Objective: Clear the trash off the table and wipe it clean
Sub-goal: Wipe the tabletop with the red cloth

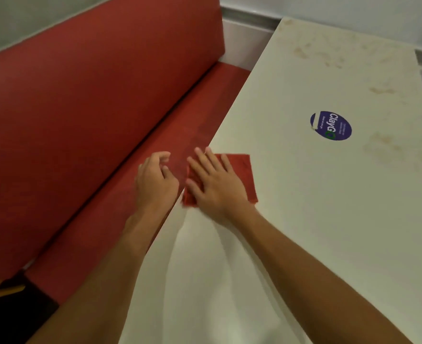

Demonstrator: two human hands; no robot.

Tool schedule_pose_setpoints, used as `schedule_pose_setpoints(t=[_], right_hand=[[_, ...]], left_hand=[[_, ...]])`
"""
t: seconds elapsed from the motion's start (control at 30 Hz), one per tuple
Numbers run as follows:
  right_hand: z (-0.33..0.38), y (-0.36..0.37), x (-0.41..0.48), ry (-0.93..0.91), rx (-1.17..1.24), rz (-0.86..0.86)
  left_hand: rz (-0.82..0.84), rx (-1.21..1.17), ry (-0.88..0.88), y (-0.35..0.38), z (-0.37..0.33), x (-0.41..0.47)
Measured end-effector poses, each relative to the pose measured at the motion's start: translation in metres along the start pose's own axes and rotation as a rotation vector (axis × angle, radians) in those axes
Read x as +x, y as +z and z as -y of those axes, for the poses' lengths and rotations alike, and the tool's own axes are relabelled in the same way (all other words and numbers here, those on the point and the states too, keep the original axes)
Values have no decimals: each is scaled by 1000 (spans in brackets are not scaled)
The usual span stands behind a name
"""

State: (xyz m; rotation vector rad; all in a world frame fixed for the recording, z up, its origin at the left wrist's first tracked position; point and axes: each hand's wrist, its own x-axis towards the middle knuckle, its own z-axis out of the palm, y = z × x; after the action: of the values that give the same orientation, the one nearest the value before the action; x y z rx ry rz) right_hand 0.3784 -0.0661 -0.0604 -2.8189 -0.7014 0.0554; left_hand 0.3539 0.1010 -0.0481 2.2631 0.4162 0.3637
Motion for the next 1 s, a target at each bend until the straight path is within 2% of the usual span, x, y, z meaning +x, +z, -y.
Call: schedule_pose_setpoints(t=[0.1, 0.17, 0.27, 0.33, 0.37, 0.53, 0.6, 0.7, 0.83, 1.0], right_hand=[[3, 0, -66, -135, -24, 58], [-30, -7, -81, -101, -42, 47], [-79, -18, -65, 173, -72, 32], [-77, -15, -50, 362, -70, 7], [-63, -13, -47, 393, -59, -10], [7, -4, -130, 125, 16, 36], [2, -8, -175, 124, 31, 68], [-31, -18, -233, 248, 29, 27], [-93, -33, -289, 501, -15, -35], [-182, -46, -307, 711, -49, -61]], left_hand=[[36, -58, -32, -6, -1, 0], [67, -79, -14, -9, -6, -3], [122, -91, 14, -13, -12, -12], [138, -89, 32, -15, -16, -20], [138, -91, 39, -15, -17, -24], [172, -74, 85, -5, -33, -44], [212, -63, 136, 4, -46, -55], [277, -50, 225, 24, -72, -75], [404, -53, 272, 64, -106, -102], [477, -13, 350, 129, -148, -128]])
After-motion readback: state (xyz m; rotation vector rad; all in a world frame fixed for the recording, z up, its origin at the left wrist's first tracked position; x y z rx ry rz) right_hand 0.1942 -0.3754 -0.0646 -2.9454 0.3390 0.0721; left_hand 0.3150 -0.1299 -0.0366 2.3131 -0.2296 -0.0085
